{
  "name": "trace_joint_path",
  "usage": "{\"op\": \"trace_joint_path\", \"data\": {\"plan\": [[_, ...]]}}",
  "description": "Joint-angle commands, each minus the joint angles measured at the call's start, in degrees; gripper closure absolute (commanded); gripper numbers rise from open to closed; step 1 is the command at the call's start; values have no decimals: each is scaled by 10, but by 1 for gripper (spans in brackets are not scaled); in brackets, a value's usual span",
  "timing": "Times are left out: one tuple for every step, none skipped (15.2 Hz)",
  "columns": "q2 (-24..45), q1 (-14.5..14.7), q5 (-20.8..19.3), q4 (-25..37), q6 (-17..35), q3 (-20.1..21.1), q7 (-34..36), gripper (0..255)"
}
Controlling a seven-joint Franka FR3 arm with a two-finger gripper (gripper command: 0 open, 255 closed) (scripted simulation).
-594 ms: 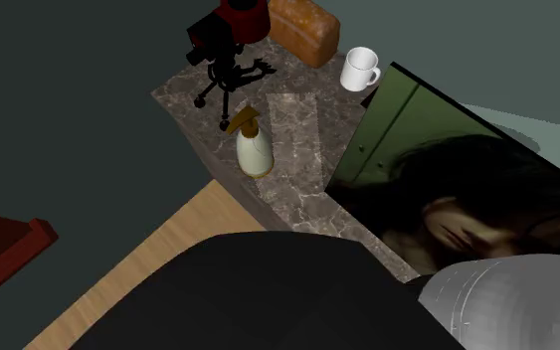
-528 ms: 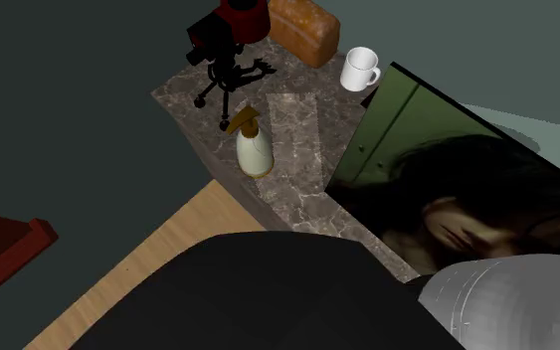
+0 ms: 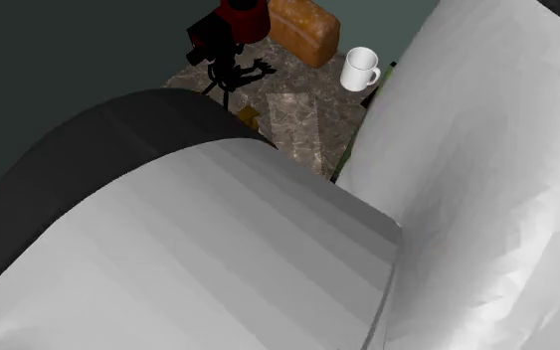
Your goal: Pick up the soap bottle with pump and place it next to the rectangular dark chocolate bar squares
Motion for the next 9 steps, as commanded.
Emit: {"op": "trace_joint_path", "data": {"plan": [[23, 7, 11, 9, 15, 24, 25, 0], [35, 10, 15, 13, 23, 36, 37, 0], [47, 12, 19, 18, 31, 48, 49, 0], [60, 15, 21, 24, 39, 59, 61, 0], [74, 17, 24, 30, 47, 71, 73, 0], [88, 19, 25, 37, 55, 83, 85, 0], [103, 21, 26, 44, 62, 94, 98, 0], [119, 22, 26, 53, 70, 106, 110, 0], [135, 23, 26, 61, 77, 118, 123, 0]]}}
